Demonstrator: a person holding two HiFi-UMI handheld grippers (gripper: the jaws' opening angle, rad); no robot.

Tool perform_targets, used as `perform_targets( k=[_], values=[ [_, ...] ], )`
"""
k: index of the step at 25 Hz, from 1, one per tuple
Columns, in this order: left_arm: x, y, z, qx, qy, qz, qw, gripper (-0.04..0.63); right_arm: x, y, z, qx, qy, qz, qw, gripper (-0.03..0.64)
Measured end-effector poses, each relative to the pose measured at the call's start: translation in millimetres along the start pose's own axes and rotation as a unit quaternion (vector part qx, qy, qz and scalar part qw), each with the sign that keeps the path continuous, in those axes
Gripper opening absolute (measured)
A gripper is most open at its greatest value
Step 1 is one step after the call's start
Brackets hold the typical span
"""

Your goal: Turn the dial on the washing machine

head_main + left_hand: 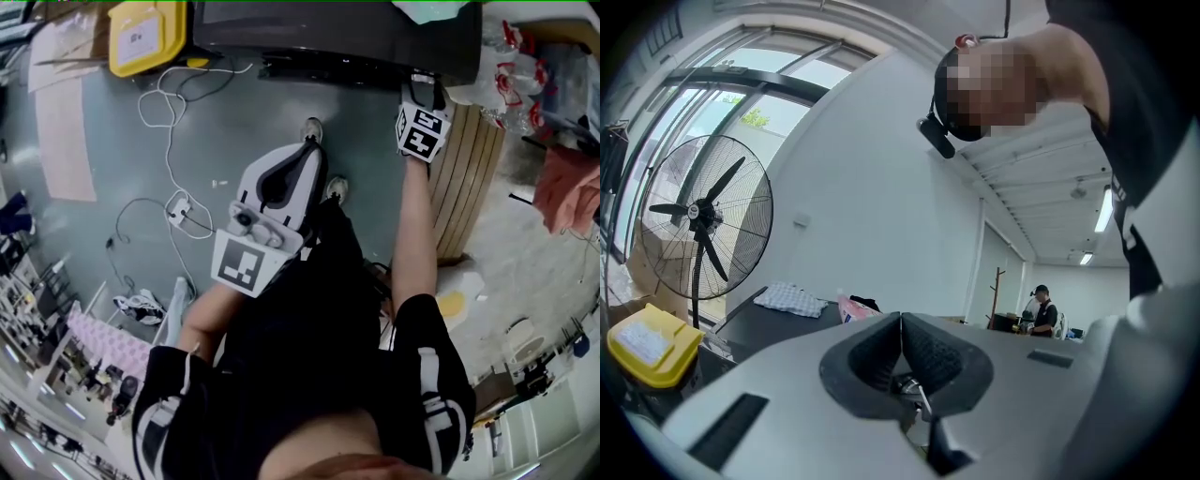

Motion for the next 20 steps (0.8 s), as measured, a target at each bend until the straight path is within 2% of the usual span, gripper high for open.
perform_targets(
  k=[4,7,8,10,15,18,20],
  values=[
    [16.7,-36.0,-2.3,0.0,0.001,-0.015,0.9999,0.023,0.4,-32.7,25.2,0.016,0.012,-0.007,1.0,0.313],
    [48.7,-75.4,-25.6,0.006,0.002,-0.035,0.9994,0.022,13.5,-103.1,48.1,0.03,0.029,-0.03,0.999,0.309],
    [60.6,-87.7,-37.8,0.007,0.005,-0.043,0.999,0.023,21.4,-131.9,54.4,0.04,0.038,-0.042,0.998,0.292],
    [83.5,-111.4,-62.9,0.011,0.012,-0.06,0.9981,0.023,41.6,-191.8,65.6,0.059,0.048,-0.075,0.994,0.2],
    [129.9,-178.6,-109.7,0.021,0.025,-0.101,0.9943,0.023,81.5,-325.5,101.3,0.106,0.042,-0.145,0.983,0.08],
    [142.5,-219.6,-125.3,0.022,0.036,-0.112,0.9929,0.023,90.3,-393.2,127.9,0.142,0.036,-0.171,0.974,0.05],
    [149.8,-244.7,-129.8,0.027,0.038,-0.117,0.9921,0.023,92.7,-434.4,142.0,0.15,0.032,-0.186,0.971,0.041]
  ],
)
Point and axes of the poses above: the fingertips, and each gripper's own axes: y forward along the fingers, z to its left, x out of its top, the point moved 1 cm from there along -y, backward along the fingers, and after that the axes turned 10 degrees about x, right-handed, at the moved point
